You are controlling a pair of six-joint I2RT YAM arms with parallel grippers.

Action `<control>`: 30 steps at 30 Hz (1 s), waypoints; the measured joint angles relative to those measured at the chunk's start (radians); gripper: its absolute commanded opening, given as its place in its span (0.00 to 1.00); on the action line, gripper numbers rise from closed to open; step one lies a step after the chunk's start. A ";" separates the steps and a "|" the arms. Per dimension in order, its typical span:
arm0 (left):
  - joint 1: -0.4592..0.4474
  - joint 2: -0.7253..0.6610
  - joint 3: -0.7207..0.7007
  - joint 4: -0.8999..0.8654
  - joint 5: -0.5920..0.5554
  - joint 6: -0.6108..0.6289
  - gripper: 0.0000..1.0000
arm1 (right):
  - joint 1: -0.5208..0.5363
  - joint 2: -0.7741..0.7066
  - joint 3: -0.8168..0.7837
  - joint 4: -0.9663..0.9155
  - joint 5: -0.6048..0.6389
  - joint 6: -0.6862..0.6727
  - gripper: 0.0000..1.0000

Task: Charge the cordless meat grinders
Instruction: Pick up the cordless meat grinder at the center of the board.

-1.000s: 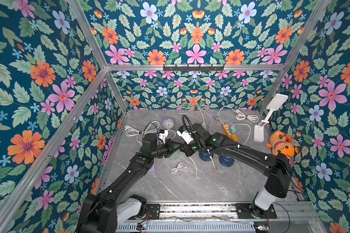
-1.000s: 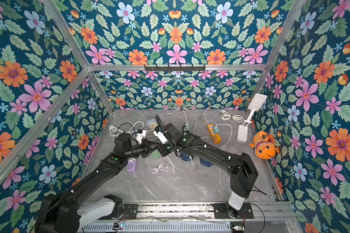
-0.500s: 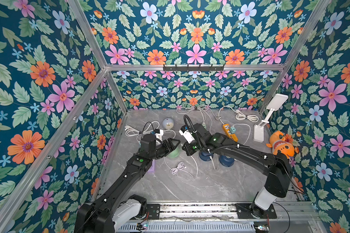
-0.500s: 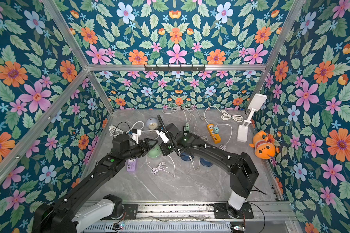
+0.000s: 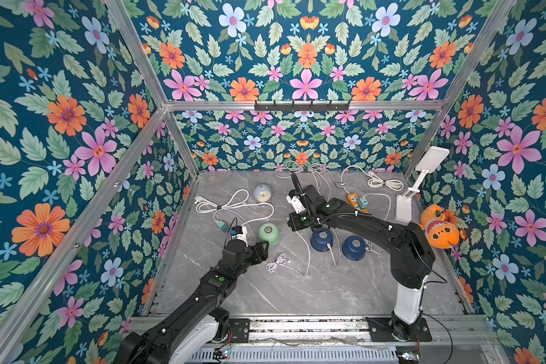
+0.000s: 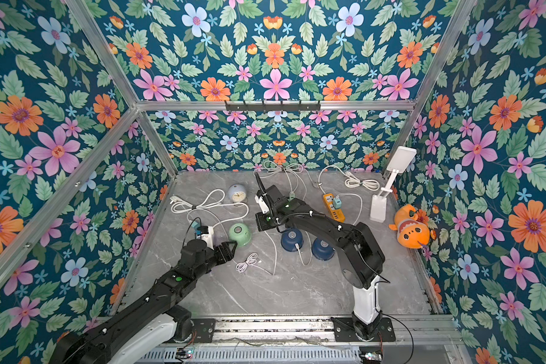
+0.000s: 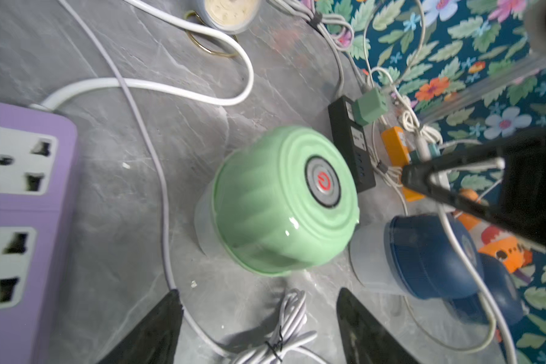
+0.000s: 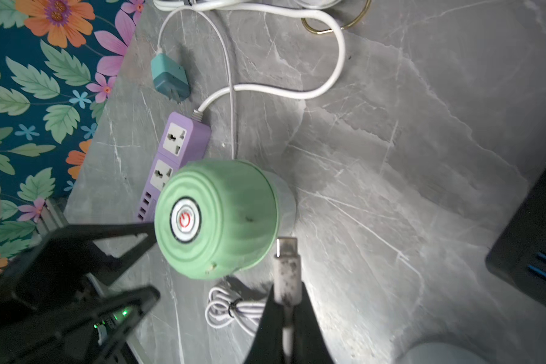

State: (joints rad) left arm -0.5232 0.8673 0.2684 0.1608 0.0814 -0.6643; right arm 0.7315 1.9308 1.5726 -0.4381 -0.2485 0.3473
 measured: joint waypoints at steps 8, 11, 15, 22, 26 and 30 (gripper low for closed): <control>-0.133 0.033 -0.092 0.151 -0.146 0.089 0.79 | -0.023 0.154 0.148 -0.002 -0.084 0.016 0.00; -0.144 0.082 -0.132 0.222 -0.174 0.106 0.79 | -0.027 0.193 0.178 -0.009 -0.112 0.015 0.00; -0.156 0.164 -0.143 0.325 -0.201 0.148 0.79 | -0.026 0.227 0.208 -0.013 -0.143 0.012 0.00; -0.178 0.261 -0.156 0.497 -0.238 0.227 0.78 | -0.027 0.294 0.266 -0.021 -0.208 0.011 0.00; -0.192 0.326 -0.162 0.570 -0.263 0.273 0.77 | -0.026 0.327 0.299 -0.029 -0.230 0.003 0.00; -0.204 0.402 -0.157 0.628 -0.290 0.307 0.77 | -0.027 0.352 0.317 -0.038 -0.246 -0.009 0.00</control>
State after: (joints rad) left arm -0.7277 1.2690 0.1112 0.7887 -0.2089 -0.3576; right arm 0.7040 2.2833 1.8893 -0.4763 -0.4942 0.3382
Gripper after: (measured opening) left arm 0.772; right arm 0.074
